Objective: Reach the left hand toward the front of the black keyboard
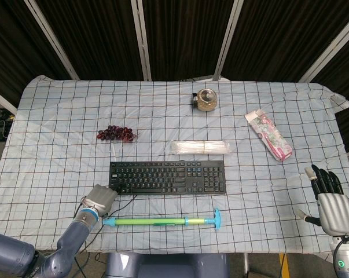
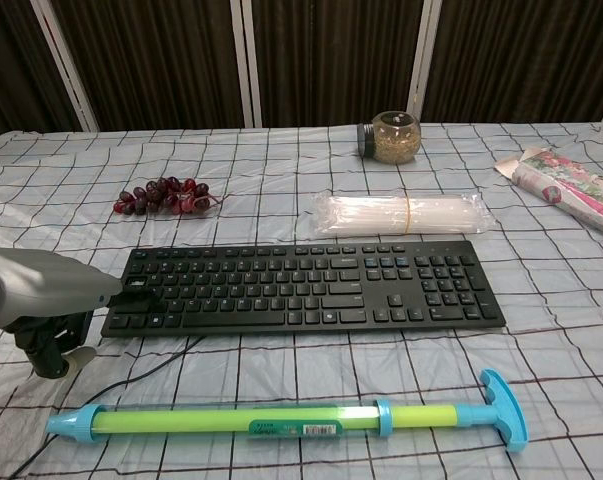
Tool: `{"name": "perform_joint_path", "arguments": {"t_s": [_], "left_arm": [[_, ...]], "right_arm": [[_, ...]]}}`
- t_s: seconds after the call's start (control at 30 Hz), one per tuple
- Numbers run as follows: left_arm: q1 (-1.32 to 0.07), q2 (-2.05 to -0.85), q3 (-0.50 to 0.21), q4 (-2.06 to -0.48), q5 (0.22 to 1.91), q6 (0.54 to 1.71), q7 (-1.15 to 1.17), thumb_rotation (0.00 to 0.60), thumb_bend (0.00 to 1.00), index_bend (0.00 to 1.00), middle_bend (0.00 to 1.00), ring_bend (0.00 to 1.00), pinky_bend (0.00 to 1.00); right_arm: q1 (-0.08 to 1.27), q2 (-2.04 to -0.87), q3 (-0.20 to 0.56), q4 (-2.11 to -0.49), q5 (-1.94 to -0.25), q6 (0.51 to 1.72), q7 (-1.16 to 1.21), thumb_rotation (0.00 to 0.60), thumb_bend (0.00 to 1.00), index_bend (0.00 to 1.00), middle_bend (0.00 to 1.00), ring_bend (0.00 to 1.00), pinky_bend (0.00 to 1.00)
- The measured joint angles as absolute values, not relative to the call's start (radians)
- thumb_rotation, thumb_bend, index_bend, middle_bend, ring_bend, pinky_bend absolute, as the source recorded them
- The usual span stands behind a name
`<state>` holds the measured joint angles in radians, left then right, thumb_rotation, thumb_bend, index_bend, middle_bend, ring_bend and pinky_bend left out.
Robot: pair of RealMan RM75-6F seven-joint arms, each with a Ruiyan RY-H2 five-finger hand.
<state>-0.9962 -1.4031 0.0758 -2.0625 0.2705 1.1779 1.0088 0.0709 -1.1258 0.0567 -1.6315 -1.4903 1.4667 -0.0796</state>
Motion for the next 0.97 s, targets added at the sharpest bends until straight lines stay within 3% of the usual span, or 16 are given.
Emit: {"name": "perform_joint_path", "arguments": {"t_s": [0.1, 0.2, 0.4, 0.47, 0.53, 0.67, 0.8, 0.97], "left_arm": [[-0.991, -1.4, 0.074, -2.067, 0.311, 1.201, 0.996, 0.6, 0.54, 0.0, 0.8, 0.67, 0.46], [-0.973, -1.385, 0.073, -2.085, 0.393, 1.233, 0.967, 0.6, 0.52, 0.0, 0.62, 0.5, 0.36], [-0.885, -1.346, 0.127, -2.114, 0.692, 1.339, 0.887, 0.6, 0.46, 0.0, 0.16, 0.18, 0.21], [-0.847, -1.333, 0.154, -2.112, 0.802, 1.382, 0.858, 0.6, 0.4, 0.0, 0.02, 0.03, 0.08], [-0.794, -1.316, 0.191, -2.102, 0.927, 1.437, 0.82, 0.6, 0.28, 0.0, 0.0, 0.0, 0.01], [-0.686, -1.277, 0.273, -2.052, 1.138, 1.535, 0.753, 0.6, 0.05, 0.0, 0.0, 0.0, 0.0], [-0.55, -1.246, 0.342, -1.95, 1.32, 1.651, 0.671, 0.6, 0.02, 0.0, 0.0, 0.0, 0.0], [-0.421, -1.218, 0.366, -1.863, 1.397, 1.735, 0.54, 0.6, 0.01, 0.0, 0.0, 0.0, 0.0]], "right_arm": [[0.07, -1.124, 0.057, -1.631, -1.492, 1.469, -0.079, 0.6, 0.07, 0.02, 0.0, 0.0, 0.0], [0.069, -1.125, 0.059, -1.634, -1.489, 1.472, -0.067, 0.6, 0.07, 0.02, 0.0, 0.0, 0.0], [0.069, -1.127, 0.059, -1.629, -1.49, 1.473, -0.068, 0.6, 0.07, 0.02, 0.0, 0.0, 0.0], [0.068, -1.127, 0.06, -1.629, -1.49, 1.475, -0.069, 0.6, 0.07, 0.02, 0.0, 0.0, 0.0], [0.067, -1.128, 0.06, -1.63, -1.492, 1.479, -0.075, 0.6, 0.07, 0.02, 0.0, 0.0, 0.0], [0.066, -1.132, 0.06, -1.623, -1.5, 1.488, -0.091, 0.6, 0.07, 0.02, 0.0, 0.0, 0.0], [0.065, -1.138, 0.061, -1.606, -1.522, 1.512, -0.119, 0.6, 0.07, 0.02, 0.0, 0.0, 0.0], [0.061, -1.148, 0.058, -1.582, -1.563, 1.549, -0.139, 0.6, 0.07, 0.02, 0.0, 0.0, 0.0]]}}
